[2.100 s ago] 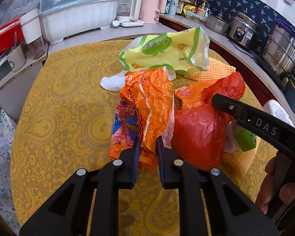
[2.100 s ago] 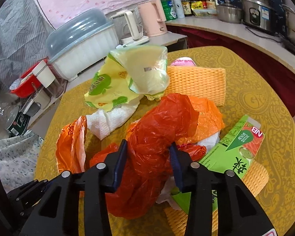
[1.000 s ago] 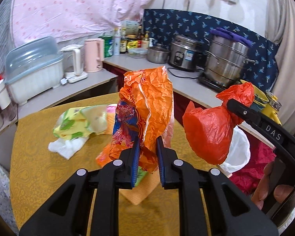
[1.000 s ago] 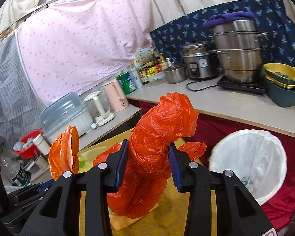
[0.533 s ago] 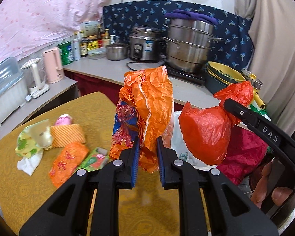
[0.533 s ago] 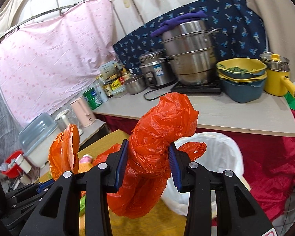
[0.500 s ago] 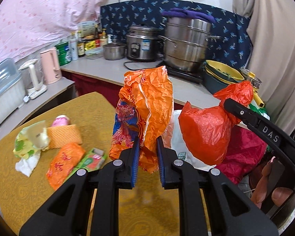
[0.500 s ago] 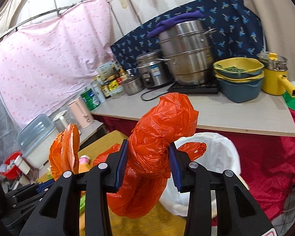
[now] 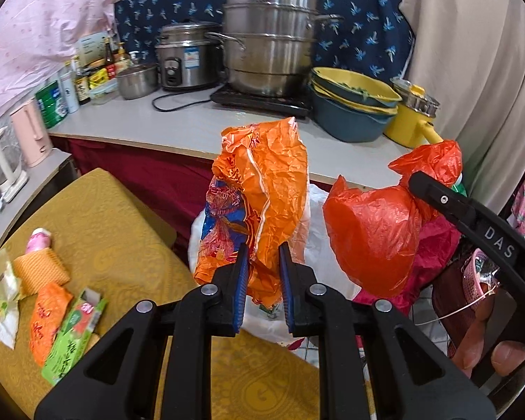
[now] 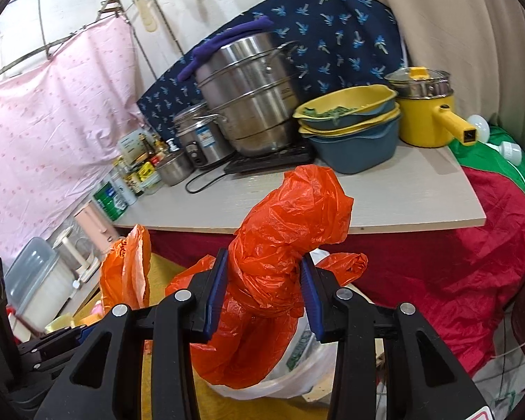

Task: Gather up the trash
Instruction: 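Carry the red and orange bags over the trash bin with both tools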

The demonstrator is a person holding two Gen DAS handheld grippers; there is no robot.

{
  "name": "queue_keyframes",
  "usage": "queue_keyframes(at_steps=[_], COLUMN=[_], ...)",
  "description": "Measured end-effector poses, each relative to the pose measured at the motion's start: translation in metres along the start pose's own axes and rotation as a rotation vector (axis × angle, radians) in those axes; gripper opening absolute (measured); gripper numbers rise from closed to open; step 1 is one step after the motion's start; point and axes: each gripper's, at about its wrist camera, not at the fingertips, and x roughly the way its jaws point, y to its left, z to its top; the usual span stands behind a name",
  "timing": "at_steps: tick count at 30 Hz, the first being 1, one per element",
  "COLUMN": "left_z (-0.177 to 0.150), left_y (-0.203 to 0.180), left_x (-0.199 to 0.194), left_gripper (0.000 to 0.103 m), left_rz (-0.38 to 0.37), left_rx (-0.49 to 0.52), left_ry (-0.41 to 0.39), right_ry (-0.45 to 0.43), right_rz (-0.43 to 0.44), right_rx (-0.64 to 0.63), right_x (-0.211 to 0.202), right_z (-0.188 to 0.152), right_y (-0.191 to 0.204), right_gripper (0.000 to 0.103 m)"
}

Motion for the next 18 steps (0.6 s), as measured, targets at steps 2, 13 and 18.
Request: queue_keyframes(at_steps=[2,13,18], left_z=[0.002,0.007,0.007], left_y=[-0.007,-0.015,-0.005], left_x=[0.012,0.061,0.062], left_gripper=[0.017,0.047,0.062], left_rz=[-0.013,-0.004,0.033], left_rx=[0.007,0.007,-0.014], left_ry=[0.014,0.056,0.049], right_ry=[0.002,0.022,0.038], right_rz=[-0.014,-0.055,-0.047], right_rx=[0.011,0.034,0.028], right_x=[0.003,0.023,0.036], right_z=[0.000,-0.003,-0.004], right_y=[-0.010,-0.033,-0.028], right_gripper=[0.037,0.037,0.038])
